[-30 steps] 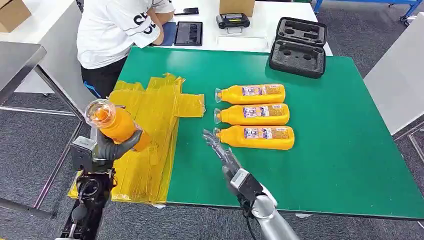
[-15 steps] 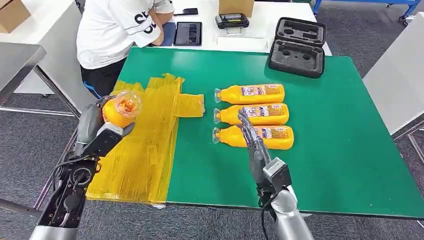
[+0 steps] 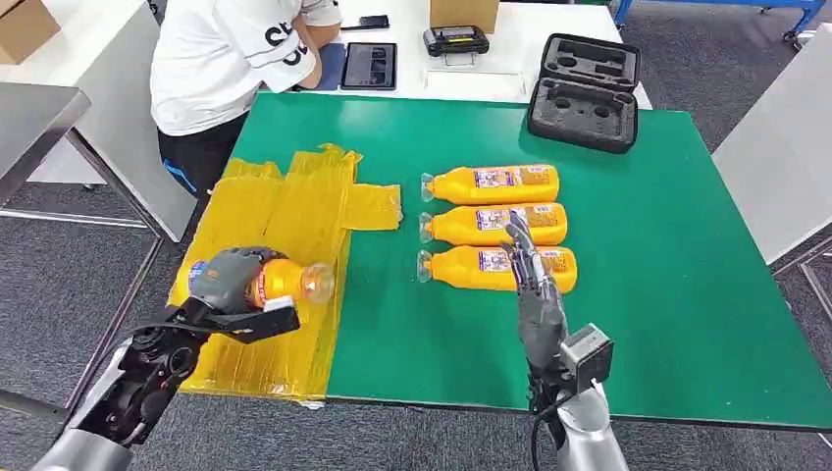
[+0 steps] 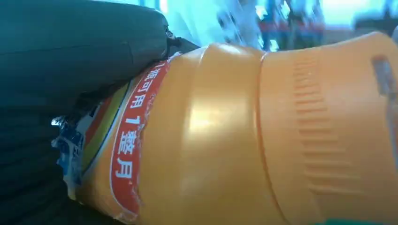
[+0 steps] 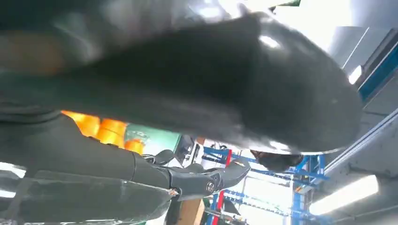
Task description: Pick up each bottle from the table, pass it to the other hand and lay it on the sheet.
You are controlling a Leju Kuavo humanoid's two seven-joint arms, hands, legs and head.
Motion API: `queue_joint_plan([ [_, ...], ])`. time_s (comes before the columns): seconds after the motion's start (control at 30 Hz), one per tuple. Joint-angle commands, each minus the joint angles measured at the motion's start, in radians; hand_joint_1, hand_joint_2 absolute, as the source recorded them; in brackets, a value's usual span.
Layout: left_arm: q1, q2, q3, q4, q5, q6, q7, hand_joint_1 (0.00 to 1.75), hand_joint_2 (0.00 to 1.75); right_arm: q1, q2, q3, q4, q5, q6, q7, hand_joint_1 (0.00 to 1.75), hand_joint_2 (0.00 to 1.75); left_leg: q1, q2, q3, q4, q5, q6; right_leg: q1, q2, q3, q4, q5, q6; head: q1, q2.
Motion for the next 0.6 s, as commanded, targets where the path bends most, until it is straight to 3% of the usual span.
queue_joint_plan([
  [0.03, -0.160, 0.027, -0.263, 0.236, -0.027, -0.055, 0.012, 1.75, 1.75, 0.011, 0.009, -0.055, -0.026, 0.001, 0.015, 0.003, 0.00, 0.00, 0.000, -0.003, 0.006, -0.001, -0.002, -0.001, 0.000, -0.003, 0.007, 0.000, -0.003, -0.002, 0.000, 0.000],
  [0.3, -0.165, 0.027, -0.293, 0.266, -0.030, -0.063, 0.019, 1.75, 1.75, 0.007, 0.011, -0.058, -0.015, 0.002, 0.017, 0.004, 0.00, 0.00, 0.000, 0.000, 0.006, -0.001, 0.000, -0.001, 0.000, 0.000, 0.007, -0.001, -0.001, -0.001, 0.000, 0.000],
  [0.37, -0.169, 0.048, -0.303, 0.250, -0.026, -0.082, 0.031, 1.75, 1.75, 0.001, 0.012, -0.057, -0.004, 0.002, 0.017, 0.004, 0.00, 0.00, 0.001, 0.000, 0.011, -0.001, -0.002, -0.002, 0.001, 0.001, 0.012, -0.001, -0.002, -0.003, 0.000, 0.000],
  [0.6, -0.199, 0.104, -0.332, 0.234, 0.015, -0.169, 0.029, 1.75, 1.75, -0.021, 0.018, -0.044, 0.033, 0.001, 0.022, 0.003, 0.00, 0.00, 0.001, 0.001, 0.007, -0.001, -0.001, -0.002, 0.001, 0.002, 0.007, 0.000, 0.000, -0.002, 0.000, 0.000],
])
